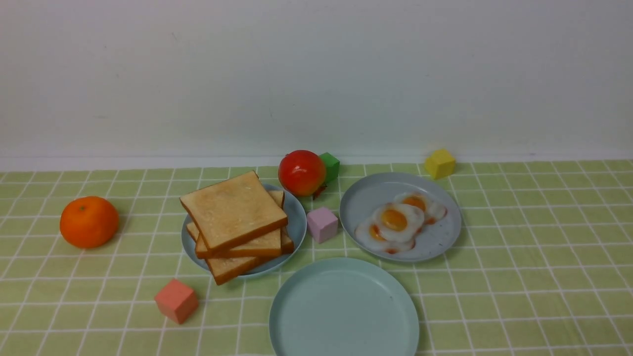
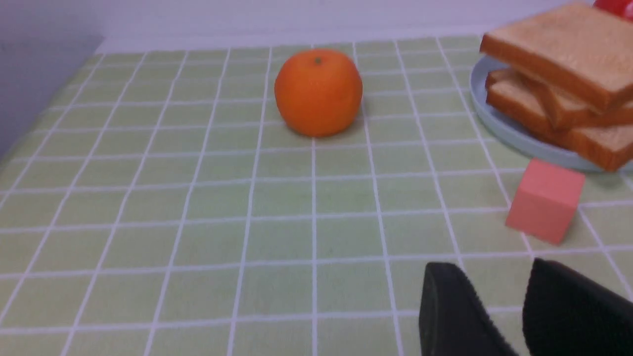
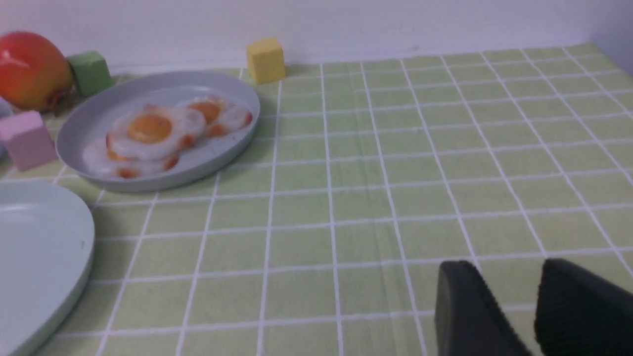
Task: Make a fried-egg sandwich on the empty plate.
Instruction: Use the left arm to grab a slice of bread
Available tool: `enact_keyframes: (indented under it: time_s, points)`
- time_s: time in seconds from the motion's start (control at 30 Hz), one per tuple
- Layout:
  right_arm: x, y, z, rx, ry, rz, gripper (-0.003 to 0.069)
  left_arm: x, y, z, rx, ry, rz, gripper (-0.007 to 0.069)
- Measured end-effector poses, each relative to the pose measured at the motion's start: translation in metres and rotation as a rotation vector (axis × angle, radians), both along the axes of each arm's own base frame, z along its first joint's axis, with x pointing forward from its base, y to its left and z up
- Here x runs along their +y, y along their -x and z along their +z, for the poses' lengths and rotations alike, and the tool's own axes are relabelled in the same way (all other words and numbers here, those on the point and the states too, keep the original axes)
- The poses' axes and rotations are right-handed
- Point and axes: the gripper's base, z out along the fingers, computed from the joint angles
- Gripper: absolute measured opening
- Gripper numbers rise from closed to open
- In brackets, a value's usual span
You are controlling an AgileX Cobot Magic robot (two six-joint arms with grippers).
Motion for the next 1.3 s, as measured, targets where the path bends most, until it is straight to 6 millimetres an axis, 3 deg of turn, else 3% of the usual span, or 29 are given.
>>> enact_keyframes:
  time_s: [0.23,0.47,0.57,0.67,0.7,0.77,0.83,0.87,0.9,1.07,1.2,1.27,1.3]
  points:
    - [0.004,-0.001,0.024,-0.267,-0.012,0.044,0.0241,-0.004,-0.002,0.020,-0.221,0.008,-0.042,0.0239]
    - [0.005,-0.001,0.030,-0.335,-0.012,0.056,0.0241,-0.004,-0.002,0.022,-0.251,0.007,-0.048,0.0239]
    - [0.006,0.000,0.035,-0.387,-0.052,0.064,0.0241,-0.006,-0.001,0.032,-0.359,0.042,-0.067,0.0239]
    - [0.007,0.005,0.052,-0.565,-0.203,0.099,0.0241,-0.011,0.007,0.059,-0.668,0.180,-0.142,0.0239]
    - [0.007,0.005,0.052,-0.566,-0.210,0.100,0.0241,-0.011,0.008,0.061,-0.688,0.188,-0.148,0.0239]
    - [0.006,0.012,0.072,-0.688,-0.323,0.121,0.0241,-0.010,0.023,0.090,-0.926,0.303,-0.201,0.0239]
    - [0.005,0.019,0.109,-0.783,-0.370,0.138,0.0241,-0.006,0.036,0.125,-1.055,0.401,-0.211,0.0239]
    - [0.005,0.019,0.112,-0.787,-0.370,0.138,0.0241,-0.006,0.036,0.125,-1.052,0.407,-0.208,0.0239]
    - [0.005,0.022,0.145,-0.820,-0.379,0.144,0.0241,-0.003,0.042,0.161,-1.087,0.465,-0.202,0.0239]
    - [0.004,0.010,0.241,-0.723,-0.380,0.109,0.0241,-0.002,0.032,0.252,-0.864,0.576,-0.165,0.0239]
    - [0.003,-0.021,0.281,-0.540,-0.325,0.048,0.0241,-0.008,-0.014,0.277,-0.464,0.654,-0.091,0.0239]
    - [0.003,-0.038,0.286,-0.464,-0.289,0.020,0.0241,-0.009,-0.035,0.277,-0.344,0.655,-0.061,0.0239]
    - [0.002,-0.052,0.287,-0.397,-0.252,-0.005,0.0241,-0.011,-0.057,0.271,-0.214,0.648,-0.026,0.0239]
